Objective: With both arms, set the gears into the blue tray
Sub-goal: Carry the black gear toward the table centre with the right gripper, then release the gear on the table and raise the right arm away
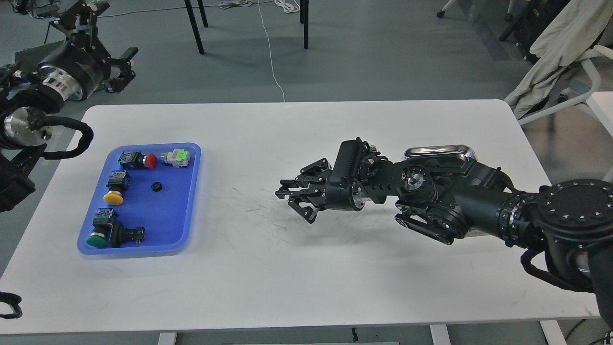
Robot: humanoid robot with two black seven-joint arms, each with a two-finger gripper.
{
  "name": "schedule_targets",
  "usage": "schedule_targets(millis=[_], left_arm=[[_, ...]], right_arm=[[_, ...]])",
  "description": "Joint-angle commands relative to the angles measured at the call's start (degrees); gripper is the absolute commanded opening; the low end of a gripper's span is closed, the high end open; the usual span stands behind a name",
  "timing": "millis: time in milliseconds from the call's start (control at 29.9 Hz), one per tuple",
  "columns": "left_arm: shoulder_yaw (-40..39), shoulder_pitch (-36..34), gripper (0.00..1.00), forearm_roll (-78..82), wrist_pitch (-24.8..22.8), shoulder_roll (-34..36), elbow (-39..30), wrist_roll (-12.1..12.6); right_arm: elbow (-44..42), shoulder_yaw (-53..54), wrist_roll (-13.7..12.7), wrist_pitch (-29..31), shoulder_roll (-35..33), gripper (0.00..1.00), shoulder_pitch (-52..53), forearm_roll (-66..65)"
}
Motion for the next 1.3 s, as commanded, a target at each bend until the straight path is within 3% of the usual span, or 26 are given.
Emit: schedule_targets(millis=[0, 602, 669, 802, 869, 1036, 1270], left_arm=[[0.0, 0.0, 0.91, -0.1, 0.0, 0.5, -0.2, 0.0], [-0.1, -0.2, 0.91, -0.2, -0.1, 2.6, -0.4, 0.0], [-0.1, -0.2, 0.91, -0.3, -0.1, 2.7, -0.5, 0.0], [-0.1, -0.2, 0.91, -0.3, -0.1, 3.1, -0.5, -0.7], [-0.2, -0.2, 0.91, -0.3, -0.2, 3.5, -0.5, -1.2], [-0.2, -0.2, 0.91, -0.3, -0.2, 3.8, -0.5, -1.3], [-0.1, -0.2, 0.91, -0.2, -0.2, 4.2, -0.5, -1.3]], right_arm=[[0.5, 0.0, 0.2, -0.9, 0.0, 0.01, -1.4, -0.2], [-0.8, -2.2, 0.2, -1.7, 0.0, 0.03, -3.2, -0.5], [-0.8, -2.2, 0.2, -1.6, 0.0, 0.07, -3.9, -0.5], [-0.9, -2.2, 0.0, -1.6, 0.0, 0.41, -3.9, -0.3], [-0.9, -2.2, 0.0, -1.6, 0.0, 0.5, -3.9, -0.1], [-0.9, -1.9, -0.1, -1.4, 0.0, 0.63, -3.9, 0.3], [-1.4, 0.3, -0.7, -1.4, 0.0, 0.71, -3.5, 1.0]])
